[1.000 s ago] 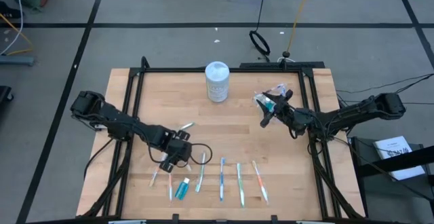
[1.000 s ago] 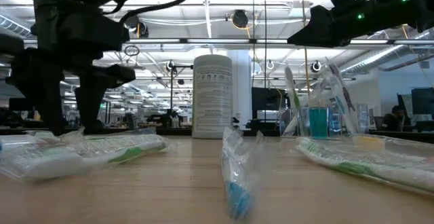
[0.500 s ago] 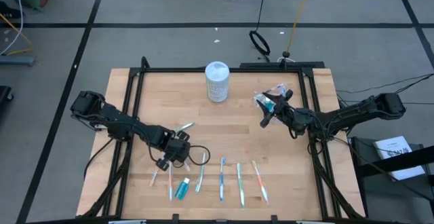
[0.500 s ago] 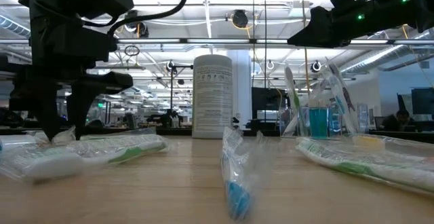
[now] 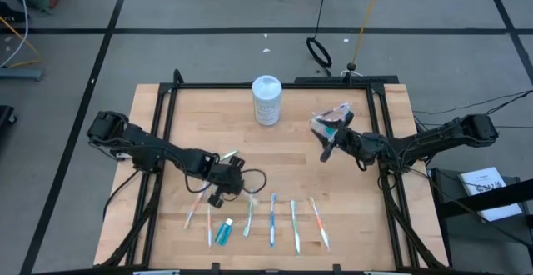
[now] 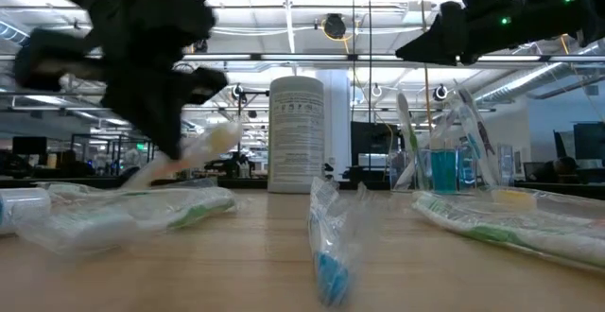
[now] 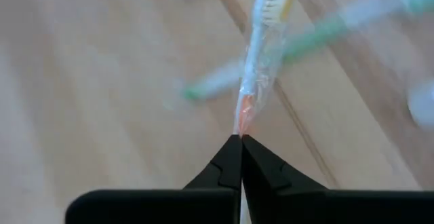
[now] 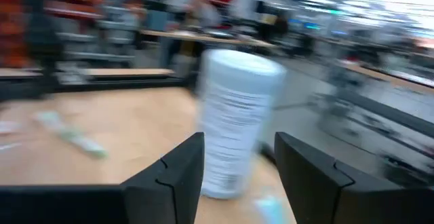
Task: Pick & Place toothbrushing station
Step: Put the orange toothbrush into the transparent organizer
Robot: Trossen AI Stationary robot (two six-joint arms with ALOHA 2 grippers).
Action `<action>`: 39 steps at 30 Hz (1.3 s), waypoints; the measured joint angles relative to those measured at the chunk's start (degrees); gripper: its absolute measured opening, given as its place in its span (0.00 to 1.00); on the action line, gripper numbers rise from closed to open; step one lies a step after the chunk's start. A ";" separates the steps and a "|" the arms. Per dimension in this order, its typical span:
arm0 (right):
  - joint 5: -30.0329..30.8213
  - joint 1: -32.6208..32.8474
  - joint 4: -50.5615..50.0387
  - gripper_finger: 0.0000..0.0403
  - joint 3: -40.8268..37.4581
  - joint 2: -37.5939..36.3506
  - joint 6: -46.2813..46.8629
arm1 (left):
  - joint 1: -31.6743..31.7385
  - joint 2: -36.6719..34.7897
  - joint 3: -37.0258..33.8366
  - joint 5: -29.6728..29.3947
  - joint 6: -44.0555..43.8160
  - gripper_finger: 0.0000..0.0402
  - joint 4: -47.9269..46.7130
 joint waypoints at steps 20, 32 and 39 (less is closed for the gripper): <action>-24.87 0.02 4.50 0.40 0.00 3.21 -9.78 | 13.09 0.00 10.70 -5.06 2.07 0.02 38.94; -26.03 -0.31 33.03 0.40 0.07 16.40 -10.91 | 14.55 0.48 10.61 -3.71 -0.83 0.02 39.04; -28.95 -1.38 42.06 0.40 1.81 22.02 -7.77 | 14.98 0.48 10.61 -4.78 -0.96 0.02 39.18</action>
